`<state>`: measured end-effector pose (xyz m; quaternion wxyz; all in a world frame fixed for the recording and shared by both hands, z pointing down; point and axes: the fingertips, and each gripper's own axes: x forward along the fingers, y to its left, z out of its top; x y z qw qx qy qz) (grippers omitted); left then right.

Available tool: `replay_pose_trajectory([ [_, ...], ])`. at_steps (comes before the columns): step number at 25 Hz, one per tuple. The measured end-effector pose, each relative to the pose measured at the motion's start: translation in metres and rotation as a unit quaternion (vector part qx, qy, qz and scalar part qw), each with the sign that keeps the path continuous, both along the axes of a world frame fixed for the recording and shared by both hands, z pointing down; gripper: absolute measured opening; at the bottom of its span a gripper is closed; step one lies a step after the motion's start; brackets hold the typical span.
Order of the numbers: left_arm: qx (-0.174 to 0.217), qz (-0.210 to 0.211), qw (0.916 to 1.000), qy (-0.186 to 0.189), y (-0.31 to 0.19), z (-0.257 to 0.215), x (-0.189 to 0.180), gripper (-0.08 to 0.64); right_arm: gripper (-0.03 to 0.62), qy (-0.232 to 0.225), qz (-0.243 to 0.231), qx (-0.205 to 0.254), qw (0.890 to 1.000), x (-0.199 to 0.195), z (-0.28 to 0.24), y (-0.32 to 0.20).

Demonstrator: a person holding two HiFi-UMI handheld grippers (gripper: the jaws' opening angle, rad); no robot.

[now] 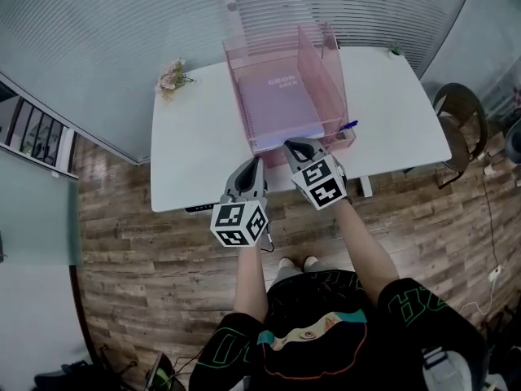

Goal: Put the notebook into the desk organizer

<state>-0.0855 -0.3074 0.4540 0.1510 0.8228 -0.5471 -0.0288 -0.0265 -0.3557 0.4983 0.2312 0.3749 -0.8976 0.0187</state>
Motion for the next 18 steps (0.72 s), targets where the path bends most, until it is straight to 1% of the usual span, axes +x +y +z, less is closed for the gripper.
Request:
replay_pose_trajectory([
  [2, 0.029, 0.007, 0.9995, -0.008, -0.002, -0.015, 0.005, -0.008, 0.003, -0.010, 0.008, -0.005, 1.000, -0.001, -0.001, -0.003],
  [4, 0.054, 0.007, 0.9983, -0.023, -0.005, -0.029, 0.008, -0.006, 0.003, -0.028, 0.014, -0.004, 0.999, 0.000, -0.006, -0.002],
  [8, 0.086, -0.007, 0.9945, -0.059, -0.012, -0.053, 0.010, -0.006, 0.003, -0.078, 0.024, 0.005, 0.997, 0.015, -0.030, 0.005],
  [11, 0.106, -0.015, 0.9902, -0.090, -0.014, -0.071, 0.013, -0.006, 0.003, -0.113, 0.015, 0.028, 0.993, 0.027, -0.061, 0.012],
  [14, 0.126, -0.021, 0.9834, -0.129, -0.018, -0.091, 0.020, -0.005, 0.003, -0.144, 0.011, 0.062, 0.988, 0.039, -0.099, 0.015],
  [16, 0.143, -0.027, 0.9794, -0.140, -0.020, -0.107, 0.024, -0.005, 0.003, -0.154, 0.024, 0.074, 0.985, 0.050, -0.120, 0.014],
  [18, 0.153, -0.032, 0.9775, -0.142, -0.016, -0.121, 0.028, -0.005, 0.003, -0.161, 0.041, 0.080, 0.983, 0.063, -0.136, 0.012],
])
